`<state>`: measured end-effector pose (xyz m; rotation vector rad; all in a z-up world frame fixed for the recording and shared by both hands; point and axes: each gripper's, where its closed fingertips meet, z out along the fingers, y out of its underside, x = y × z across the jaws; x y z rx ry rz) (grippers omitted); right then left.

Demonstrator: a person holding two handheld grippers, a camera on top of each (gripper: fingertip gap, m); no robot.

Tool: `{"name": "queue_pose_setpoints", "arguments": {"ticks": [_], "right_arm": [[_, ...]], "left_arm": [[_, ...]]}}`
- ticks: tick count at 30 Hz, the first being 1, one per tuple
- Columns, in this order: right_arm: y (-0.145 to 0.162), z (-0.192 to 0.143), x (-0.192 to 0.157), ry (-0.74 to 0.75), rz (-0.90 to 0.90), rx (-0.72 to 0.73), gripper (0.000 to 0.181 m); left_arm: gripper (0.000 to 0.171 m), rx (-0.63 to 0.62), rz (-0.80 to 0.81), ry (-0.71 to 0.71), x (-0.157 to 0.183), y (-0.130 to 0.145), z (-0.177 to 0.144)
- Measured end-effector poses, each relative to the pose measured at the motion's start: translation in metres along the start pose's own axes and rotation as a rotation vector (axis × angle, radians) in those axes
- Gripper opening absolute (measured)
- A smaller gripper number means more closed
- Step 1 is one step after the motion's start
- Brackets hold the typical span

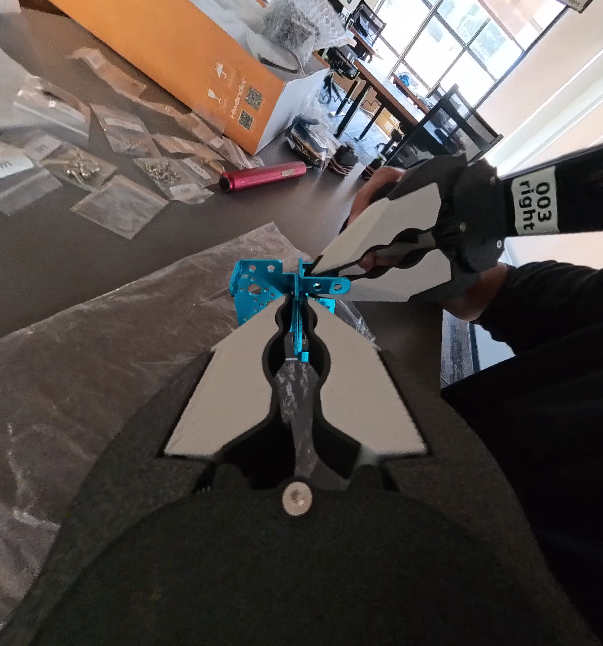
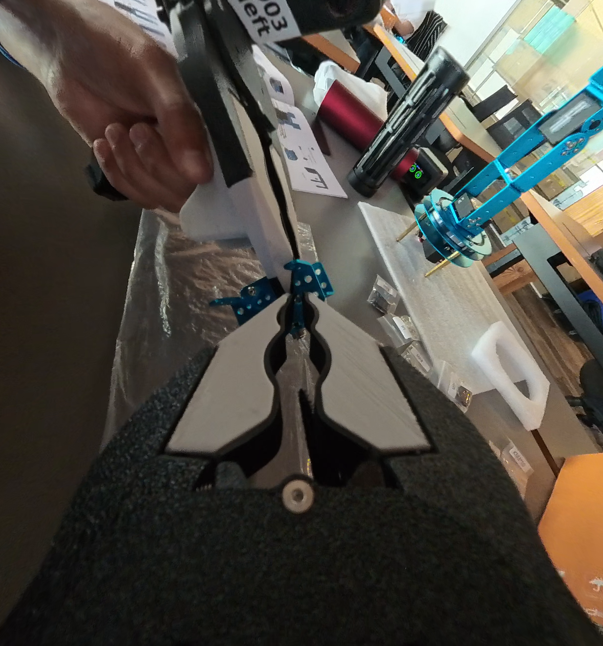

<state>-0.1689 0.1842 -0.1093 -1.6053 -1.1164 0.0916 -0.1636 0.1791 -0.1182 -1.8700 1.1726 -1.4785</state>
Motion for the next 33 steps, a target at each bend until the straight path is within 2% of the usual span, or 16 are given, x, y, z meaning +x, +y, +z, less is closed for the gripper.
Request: {"name": "queue_pose_setpoints", "arguments": {"ticks": [5, 16, 28, 31, 33], "right_arm": [[0.007, 0.005, -0.008, -0.032, -0.041, -0.050, 0.004], [0.012, 0.005, -0.018, -0.094, -0.029, -0.034, 0.004], [-0.010, -0.012, -0.017, -0.022, -0.158, 0.042, 0.003], [-0.006, -0.011, -0.016, 0.011, -0.210, 0.019, 0.004], [-0.008, -0.012, -0.017, 0.032, -0.241, 0.028, 0.003]], "left_arm": [[0.004, -0.014, -0.034, 0.017, -0.007, 0.005, 0.002], [0.005, -0.060, -0.001, 0.078, -0.005, 0.014, 0.001], [0.007, -0.021, 0.219, 0.163, 0.020, 0.002, -0.007], [0.005, -0.012, 0.262, 0.118, 0.017, 0.001, -0.006], [0.004, 0.000, 0.359, 0.071, 0.018, 0.000, -0.005]]}}
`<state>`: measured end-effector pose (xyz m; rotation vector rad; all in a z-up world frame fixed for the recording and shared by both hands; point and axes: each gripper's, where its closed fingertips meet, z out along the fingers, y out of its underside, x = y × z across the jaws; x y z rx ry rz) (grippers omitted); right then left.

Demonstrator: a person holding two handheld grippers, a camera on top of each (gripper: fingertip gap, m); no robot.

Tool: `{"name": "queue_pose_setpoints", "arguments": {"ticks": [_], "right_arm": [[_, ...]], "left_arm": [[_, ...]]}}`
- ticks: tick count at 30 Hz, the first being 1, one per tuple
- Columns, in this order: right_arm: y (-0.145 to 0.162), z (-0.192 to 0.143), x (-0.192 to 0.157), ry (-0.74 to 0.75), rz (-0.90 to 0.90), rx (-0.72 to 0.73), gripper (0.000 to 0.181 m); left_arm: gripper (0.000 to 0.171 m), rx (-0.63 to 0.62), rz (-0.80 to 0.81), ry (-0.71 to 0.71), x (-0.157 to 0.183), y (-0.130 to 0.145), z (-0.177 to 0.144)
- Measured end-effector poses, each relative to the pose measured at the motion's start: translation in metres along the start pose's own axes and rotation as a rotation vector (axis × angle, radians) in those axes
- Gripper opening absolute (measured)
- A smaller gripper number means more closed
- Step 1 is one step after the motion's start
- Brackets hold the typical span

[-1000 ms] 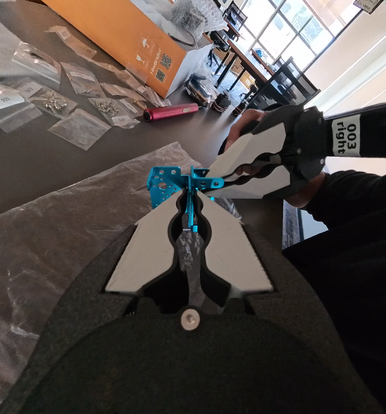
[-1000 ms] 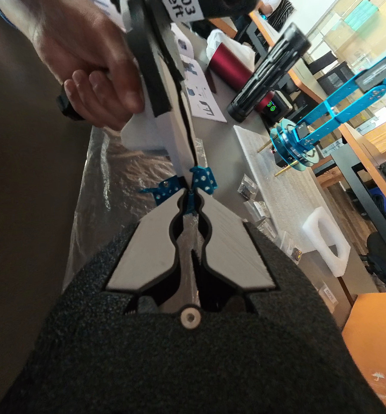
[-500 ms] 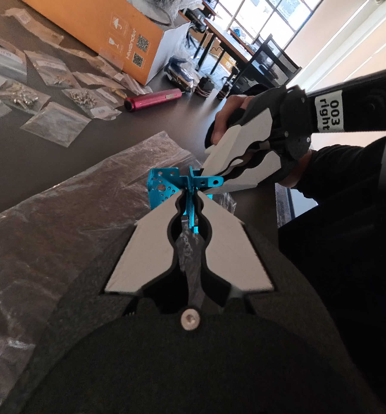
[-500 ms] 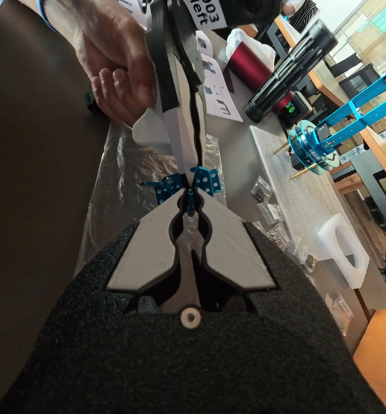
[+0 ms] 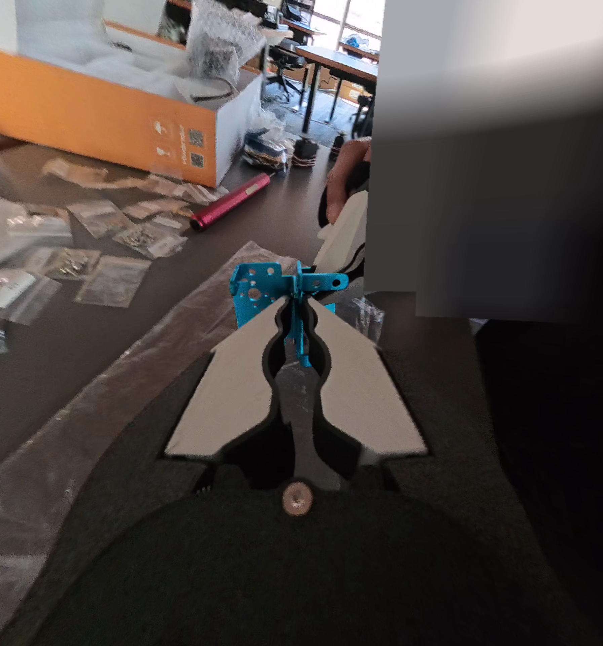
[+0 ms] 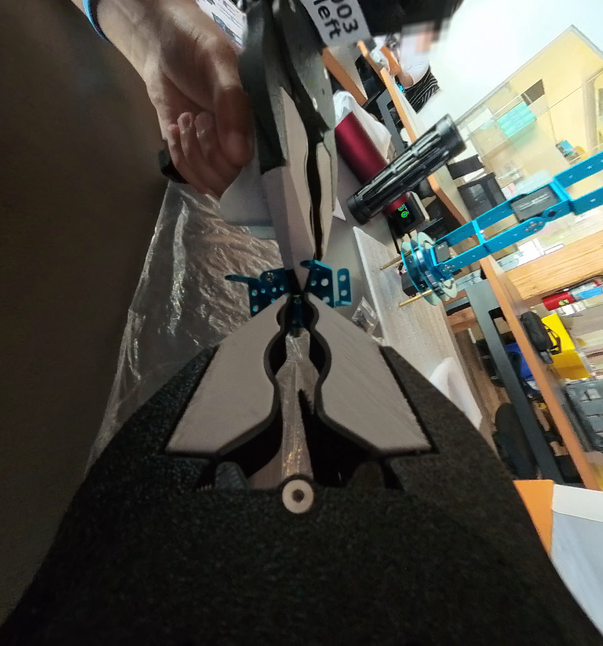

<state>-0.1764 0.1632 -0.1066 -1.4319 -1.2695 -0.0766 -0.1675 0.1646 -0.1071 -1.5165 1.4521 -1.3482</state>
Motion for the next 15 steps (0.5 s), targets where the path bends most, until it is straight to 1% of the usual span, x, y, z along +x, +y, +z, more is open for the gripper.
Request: {"name": "queue_pose_setpoints", "arguments": {"ticks": [3, 4, 7, 10, 15], "right_arm": [[-0.002, -0.003, 0.005, 0.041, -0.015, 0.013, 0.003], [-0.003, -0.004, 0.007, 0.053, -0.015, 0.018, 0.003], [-0.003, -0.005, 0.006, 0.059, -0.048, 0.009, 0.003], [0.004, -0.001, 0.001, 0.069, -0.113, -0.024, 0.003], [0.017, 0.010, -0.008, 0.030, -0.112, -0.070, 0.002]], "left_arm": [[0.003, 0.020, 0.120, -0.072, 0.001, -0.007, -0.001], [0.004, 0.031, 0.137, -0.090, 0.002, -0.009, -0.001], [0.004, 0.009, 0.100, -0.107, 0.003, -0.007, 0.000], [0.004, -0.036, 0.047, -0.127, 0.000, 0.001, 0.002], [0.004, -0.097, 0.012, -0.172, -0.010, 0.020, 0.004]]}}
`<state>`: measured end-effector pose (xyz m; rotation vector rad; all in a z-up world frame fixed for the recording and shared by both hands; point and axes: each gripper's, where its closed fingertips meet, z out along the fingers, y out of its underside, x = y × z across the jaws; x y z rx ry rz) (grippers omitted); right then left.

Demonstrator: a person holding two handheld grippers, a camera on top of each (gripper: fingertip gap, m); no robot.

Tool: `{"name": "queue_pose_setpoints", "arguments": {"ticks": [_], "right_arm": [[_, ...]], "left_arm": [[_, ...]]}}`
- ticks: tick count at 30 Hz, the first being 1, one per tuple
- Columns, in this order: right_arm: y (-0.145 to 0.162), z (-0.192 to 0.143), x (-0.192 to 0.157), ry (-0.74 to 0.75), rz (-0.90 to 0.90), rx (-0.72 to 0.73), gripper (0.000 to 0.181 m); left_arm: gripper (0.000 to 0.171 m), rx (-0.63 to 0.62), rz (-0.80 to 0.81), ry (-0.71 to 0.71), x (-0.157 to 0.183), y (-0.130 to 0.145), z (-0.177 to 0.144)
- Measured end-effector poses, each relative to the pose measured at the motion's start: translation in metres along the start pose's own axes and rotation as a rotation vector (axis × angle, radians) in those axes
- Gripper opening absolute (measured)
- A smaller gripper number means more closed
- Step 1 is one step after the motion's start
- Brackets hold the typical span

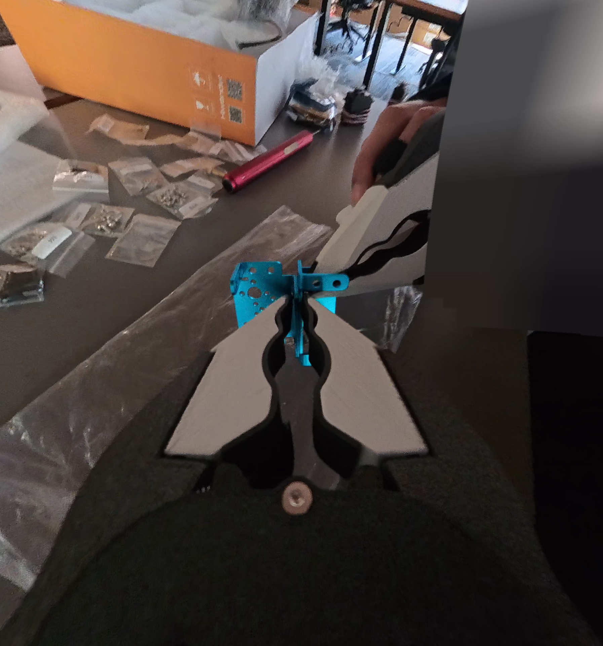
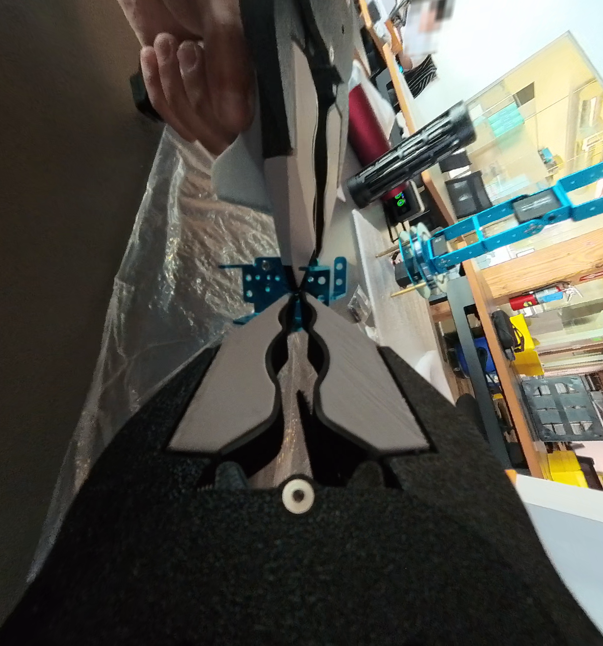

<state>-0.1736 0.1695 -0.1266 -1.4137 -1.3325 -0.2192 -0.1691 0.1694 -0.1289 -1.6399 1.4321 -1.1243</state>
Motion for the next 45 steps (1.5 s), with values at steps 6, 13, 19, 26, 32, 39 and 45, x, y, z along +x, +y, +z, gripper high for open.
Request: {"name": "queue_pose_setpoints", "arguments": {"ticks": [6, 13, 19, 26, 32, 39, 45], "right_arm": [[0.010, 0.006, -0.006, -0.046, 0.043, -0.027, 0.000], [0.016, 0.000, 0.000, -0.136, 0.218, -0.006, 0.000], [0.027, 0.000, -0.016, -0.417, 0.560, -0.027, 0.000], [0.029, 0.021, 0.000, -0.382, 0.732, -0.074, 0.012], [0.026, 0.048, -0.002, -0.508, 0.933, -0.144, 0.022], [0.033, 0.046, -0.008, -0.588, 1.111, -0.149, 0.012], [0.036, 0.045, -0.008, -0.577, 1.091, -0.152, 0.010]], "left_arm": [[0.003, -0.064, -0.010, -0.074, -0.010, 0.017, 0.005], [0.003, -0.104, 0.016, -0.163, -0.023, 0.021, 0.002], [0.004, -0.025, -0.014, -0.235, -0.056, 0.003, -0.020], [0.004, -0.047, -0.043, -0.243, -0.062, 0.014, -0.016], [0.004, -0.030, -0.004, -0.188, -0.050, 0.008, -0.012], [0.007, -0.127, 0.101, -0.183, -0.044, 0.024, -0.008], [0.014, -0.192, 0.145, -0.172, -0.033, 0.032, -0.012]]}}
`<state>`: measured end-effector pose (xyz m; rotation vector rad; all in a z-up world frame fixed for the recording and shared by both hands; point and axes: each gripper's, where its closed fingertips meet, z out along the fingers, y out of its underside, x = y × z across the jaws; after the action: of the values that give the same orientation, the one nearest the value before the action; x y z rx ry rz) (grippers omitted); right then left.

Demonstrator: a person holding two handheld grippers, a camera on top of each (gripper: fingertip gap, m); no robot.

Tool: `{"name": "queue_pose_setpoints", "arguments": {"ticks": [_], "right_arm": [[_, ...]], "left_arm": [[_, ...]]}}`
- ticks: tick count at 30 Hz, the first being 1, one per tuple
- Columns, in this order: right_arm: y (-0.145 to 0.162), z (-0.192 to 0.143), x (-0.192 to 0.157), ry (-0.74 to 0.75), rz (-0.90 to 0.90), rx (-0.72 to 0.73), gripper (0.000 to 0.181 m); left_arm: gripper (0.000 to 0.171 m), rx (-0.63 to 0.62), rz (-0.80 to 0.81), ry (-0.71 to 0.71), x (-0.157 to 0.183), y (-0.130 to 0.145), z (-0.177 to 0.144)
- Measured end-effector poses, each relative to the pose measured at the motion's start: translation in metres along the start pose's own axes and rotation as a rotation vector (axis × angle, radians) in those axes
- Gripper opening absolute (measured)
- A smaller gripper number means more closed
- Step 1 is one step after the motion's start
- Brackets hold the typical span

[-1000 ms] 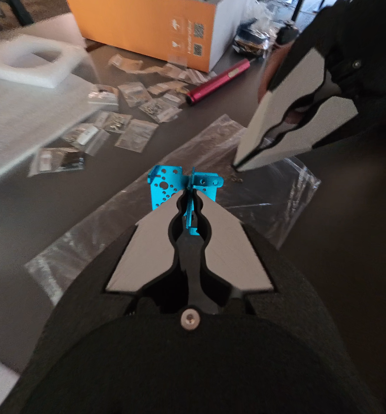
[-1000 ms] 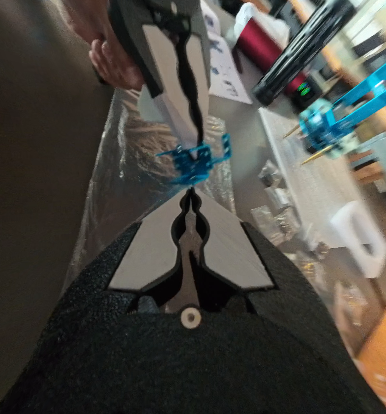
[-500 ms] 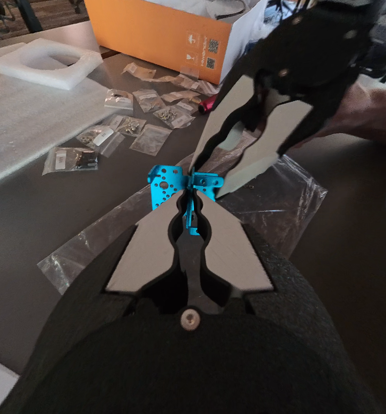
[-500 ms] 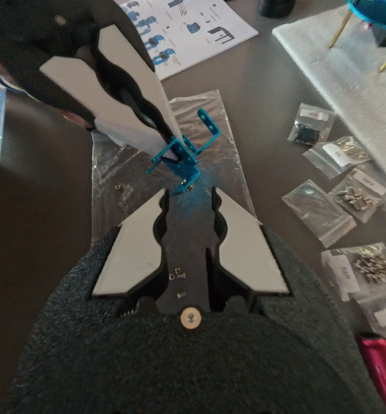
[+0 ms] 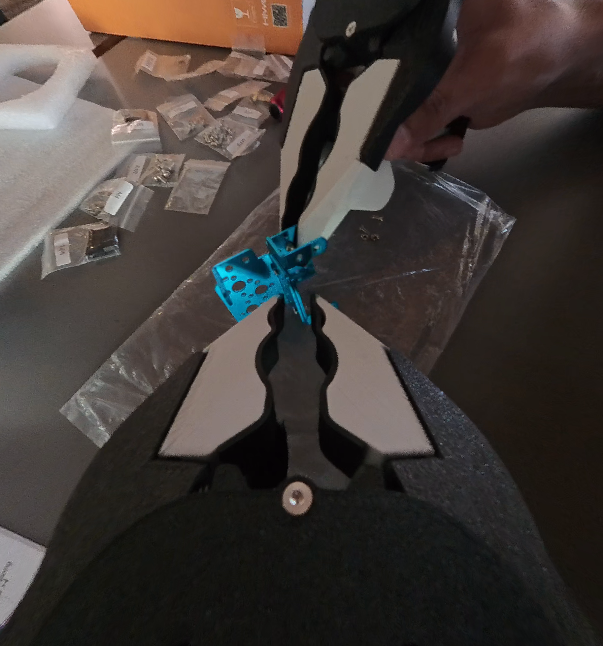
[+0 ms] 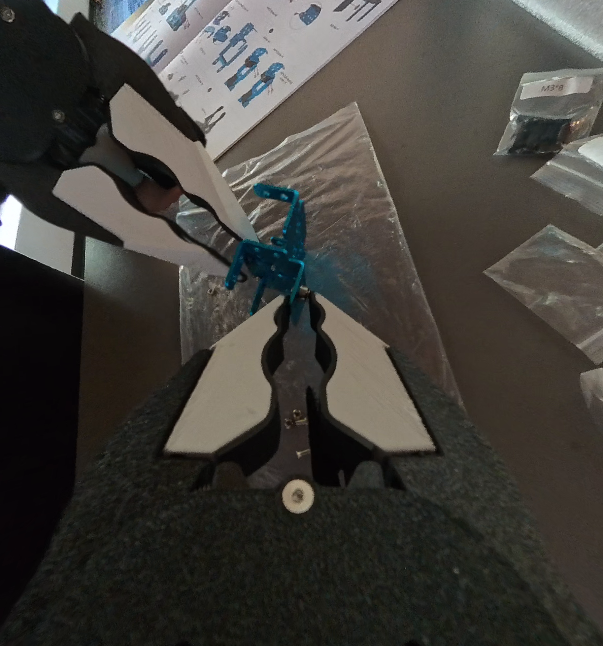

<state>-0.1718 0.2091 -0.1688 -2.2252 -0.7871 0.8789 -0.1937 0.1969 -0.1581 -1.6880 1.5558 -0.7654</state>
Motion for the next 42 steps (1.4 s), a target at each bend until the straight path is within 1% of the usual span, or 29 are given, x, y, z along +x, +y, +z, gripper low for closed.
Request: {"name": "queue_pose_setpoints", "arguments": {"ticks": [3, 7, 9, 11, 12, 14, 15, 17, 19, 22, 25, 26, 30, 33, 35, 36, 37, 40, 42], "right_arm": [[0.002, 0.000, 0.004, 0.013, -0.007, -0.010, 0.007], [0.003, 0.001, 0.005, 0.017, -0.015, -0.026, 0.007], [0.003, 0.001, 0.005, 0.008, -0.028, -0.032, 0.007], [0.003, 0.001, 0.005, -0.004, -0.030, -0.040, 0.007], [0.003, 0.000, 0.005, -0.017, -0.033, -0.039, 0.007], [0.001, 0.000, 0.002, -0.068, -0.026, -0.030, 0.007], [0.000, 0.000, -0.001, -0.100, -0.031, -0.027, 0.007], [-0.004, -0.003, -0.003, -0.128, -0.052, -0.005, 0.007], [-0.004, -0.005, 0.002, -0.096, -0.094, -0.005, 0.007], [-0.002, -0.005, 0.004, -0.080, -0.117, -0.020, 0.007], [0.003, -0.002, 0.007, -0.106, -0.072, -0.042, 0.007], [0.004, -0.001, 0.008, -0.108, -0.073, -0.046, 0.007], [0.002, -0.001, 0.007, -0.077, -0.161, -0.046, 0.006], [0.000, -0.002, 0.004, -0.041, -0.235, -0.038, 0.005], [0.000, -0.003, 0.001, -0.057, -0.226, -0.040, 0.007], [0.000, -0.005, 0.001, -0.063, -0.217, -0.041, 0.012], [-0.001, -0.009, 0.003, -0.057, -0.211, -0.035, 0.015], [-0.009, -0.034, 0.008, -0.007, -0.246, 0.024, 0.018], [-0.013, -0.052, 0.000, -0.004, -0.283, 0.066, 0.021]], "left_arm": [[0.023, -0.020, 0.007, 0.024, 0.007, 0.003, -0.002], [0.027, -0.016, 0.019, 0.060, 0.013, 0.002, -0.013], [0.033, 0.013, 0.046, 0.103, 0.017, -0.004, -0.024], [0.039, 0.073, 0.056, 0.114, 0.006, -0.016, -0.036], [0.045, 0.094, 0.049, 0.118, -0.003, -0.020, -0.038], [0.067, 0.082, 0.039, 0.159, -0.017, -0.020, -0.031], [0.068, 0.073, 0.033, 0.195, -0.019, -0.020, -0.026], [0.072, 0.056, 0.045, 0.302, -0.013, -0.019, -0.018], [0.071, 0.022, 0.090, 0.365, -0.008, -0.014, -0.010], [0.062, 0.006, 0.118, 0.427, 0.003, -0.012, -0.001], [0.057, -0.032, 0.155, 0.411, 0.005, -0.006, 0.012], [0.053, -0.041, 0.158, 0.394, 0.004, -0.004, 0.016], [0.038, 0.004, 0.146, 0.402, 0.006, -0.012, 0.018], [0.038, 0.014, 0.189, 0.382, 0.007, -0.010, 0.017], [0.037, 0.015, 0.217, 0.367, 0.009, -0.009, 0.017], [0.037, 0.016, 0.225, 0.357, 0.009, -0.009, 0.017], [0.037, 0.018, 0.232, 0.350, 0.009, -0.009, 0.016], [0.037, 0.018, 0.230, 0.321, 0.006, -0.009, 0.017], [0.036, 0.020, 0.218, 0.301, 0.002, -0.009, 0.017]]}}
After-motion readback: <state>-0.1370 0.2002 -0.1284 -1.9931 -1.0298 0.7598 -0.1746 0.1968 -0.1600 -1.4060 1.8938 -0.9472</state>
